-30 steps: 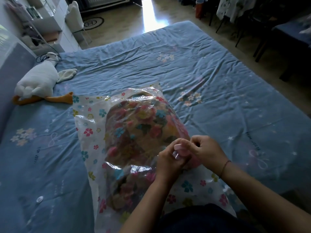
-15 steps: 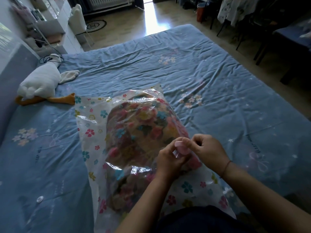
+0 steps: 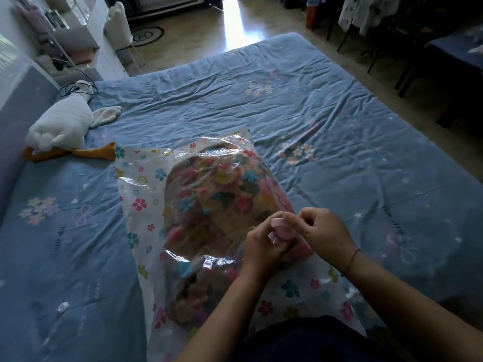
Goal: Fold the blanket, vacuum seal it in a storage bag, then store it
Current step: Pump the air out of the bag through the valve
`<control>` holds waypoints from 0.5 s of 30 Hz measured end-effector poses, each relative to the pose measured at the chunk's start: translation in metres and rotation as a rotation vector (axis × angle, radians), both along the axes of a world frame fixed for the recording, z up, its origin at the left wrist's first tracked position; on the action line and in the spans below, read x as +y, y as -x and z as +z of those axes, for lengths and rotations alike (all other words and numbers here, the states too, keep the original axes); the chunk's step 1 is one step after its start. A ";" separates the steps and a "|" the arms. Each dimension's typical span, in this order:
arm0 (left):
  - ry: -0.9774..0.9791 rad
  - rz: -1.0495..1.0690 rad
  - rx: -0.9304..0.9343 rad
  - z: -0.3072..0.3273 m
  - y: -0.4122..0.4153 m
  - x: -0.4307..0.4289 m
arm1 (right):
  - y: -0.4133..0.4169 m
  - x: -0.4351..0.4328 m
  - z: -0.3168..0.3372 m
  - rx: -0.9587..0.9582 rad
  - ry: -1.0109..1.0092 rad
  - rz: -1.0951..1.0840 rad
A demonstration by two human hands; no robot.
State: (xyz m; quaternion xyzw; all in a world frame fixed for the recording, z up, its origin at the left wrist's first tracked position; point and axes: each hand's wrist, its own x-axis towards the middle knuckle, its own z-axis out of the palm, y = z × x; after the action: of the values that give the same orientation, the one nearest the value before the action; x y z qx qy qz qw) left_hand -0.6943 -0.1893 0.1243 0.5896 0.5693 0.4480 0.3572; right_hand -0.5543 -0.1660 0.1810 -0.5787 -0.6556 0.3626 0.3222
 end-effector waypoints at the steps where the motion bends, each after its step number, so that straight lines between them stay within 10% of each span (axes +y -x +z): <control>1: 0.001 0.001 -0.013 -0.001 0.001 0.001 | 0.002 -0.003 0.014 0.045 -0.075 -0.018; 7: 0.003 -0.021 -0.012 -0.003 0.001 0.005 | 0.001 -0.005 0.092 0.377 -0.372 -0.024; 15: 0.018 -0.010 -0.050 -0.002 0.000 0.001 | 0.000 -0.003 0.017 0.022 0.019 0.004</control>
State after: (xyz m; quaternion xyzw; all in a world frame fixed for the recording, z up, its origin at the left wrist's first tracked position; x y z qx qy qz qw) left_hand -0.6938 -0.1882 0.1220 0.5778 0.5612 0.4557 0.3788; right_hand -0.5543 -0.1685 0.1978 -0.5763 -0.6497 0.3757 0.3234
